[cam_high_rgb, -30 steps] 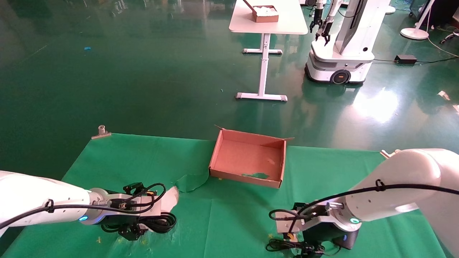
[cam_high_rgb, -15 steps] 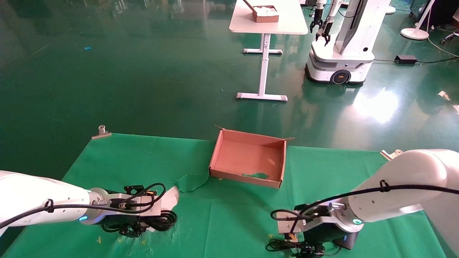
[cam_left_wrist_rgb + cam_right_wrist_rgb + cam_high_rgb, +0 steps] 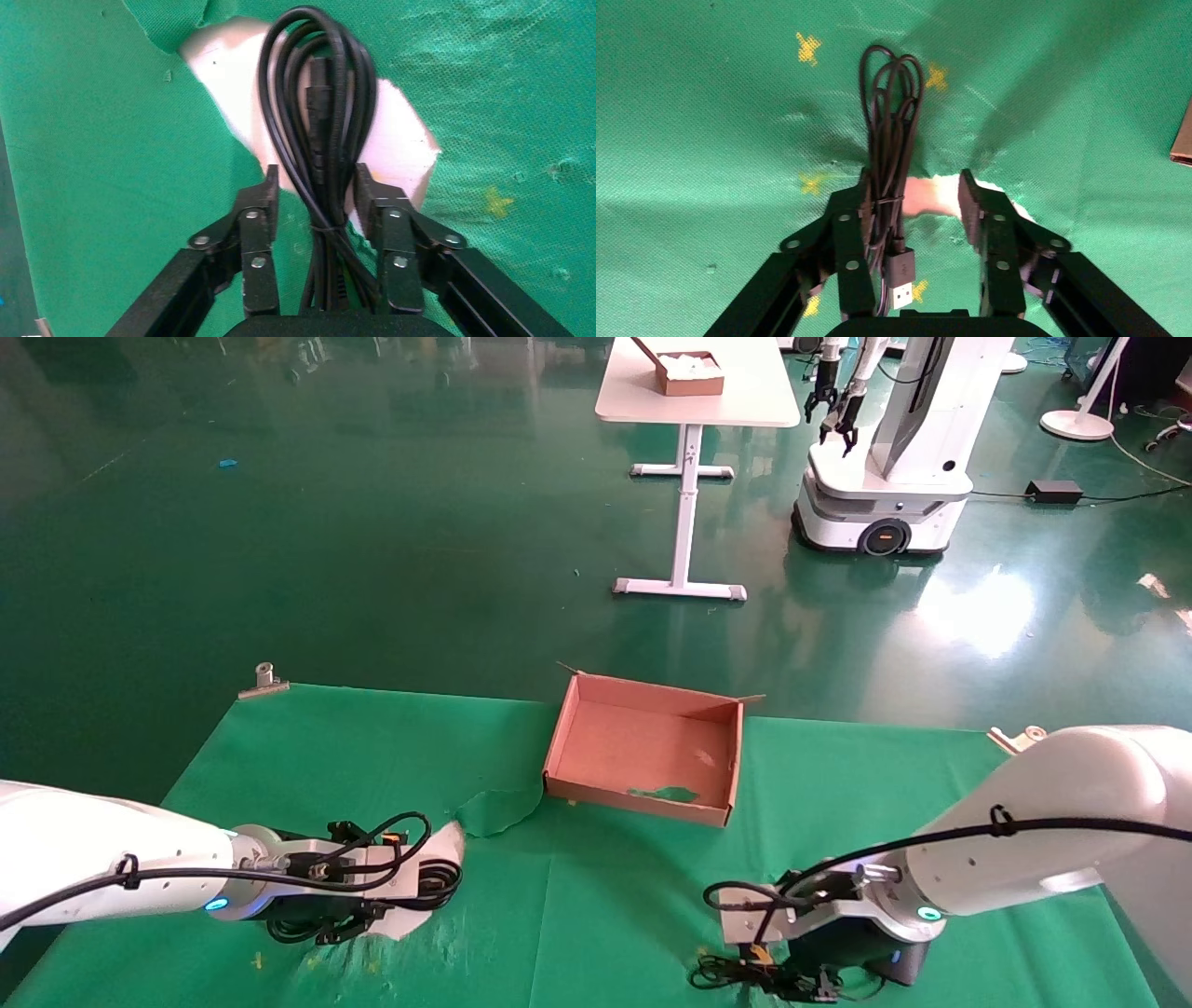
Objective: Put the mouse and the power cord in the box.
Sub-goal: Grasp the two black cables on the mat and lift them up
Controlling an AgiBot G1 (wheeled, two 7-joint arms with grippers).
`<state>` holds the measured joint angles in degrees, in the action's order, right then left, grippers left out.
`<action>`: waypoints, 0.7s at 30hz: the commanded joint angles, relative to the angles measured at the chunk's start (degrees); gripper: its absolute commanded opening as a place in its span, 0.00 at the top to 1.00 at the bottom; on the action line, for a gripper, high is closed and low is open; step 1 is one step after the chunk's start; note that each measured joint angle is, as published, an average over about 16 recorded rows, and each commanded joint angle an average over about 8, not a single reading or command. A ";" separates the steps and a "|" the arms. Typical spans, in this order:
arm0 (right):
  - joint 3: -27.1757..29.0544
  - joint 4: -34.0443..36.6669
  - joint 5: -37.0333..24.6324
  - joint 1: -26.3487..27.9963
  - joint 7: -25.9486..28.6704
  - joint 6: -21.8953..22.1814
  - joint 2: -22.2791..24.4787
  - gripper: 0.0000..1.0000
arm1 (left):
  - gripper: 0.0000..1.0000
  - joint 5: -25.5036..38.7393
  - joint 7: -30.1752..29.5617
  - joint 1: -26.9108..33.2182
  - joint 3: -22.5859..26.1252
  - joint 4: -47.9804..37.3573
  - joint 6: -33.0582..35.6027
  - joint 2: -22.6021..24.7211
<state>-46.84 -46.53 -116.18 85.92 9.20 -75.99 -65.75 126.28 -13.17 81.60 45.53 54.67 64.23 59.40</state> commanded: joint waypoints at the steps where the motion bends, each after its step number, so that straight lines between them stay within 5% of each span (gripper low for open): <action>1: 0.01 -0.03 0.03 -0.01 0.01 -0.03 0.02 1.00 | 1.00 -0.01 0.00 0.00 0.00 0.00 0.00 0.00; 21: 1.01 -0.61 0.81 1.36 -0.02 0.12 0.96 1.00 | 1.00 -1.81 -0.32 1.76 -1.48 0.75 0.21 -0.84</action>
<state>-45.37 -47.44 -115.15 88.27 9.04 -75.94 -64.12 123.41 -13.25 84.11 43.56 56.15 64.94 58.45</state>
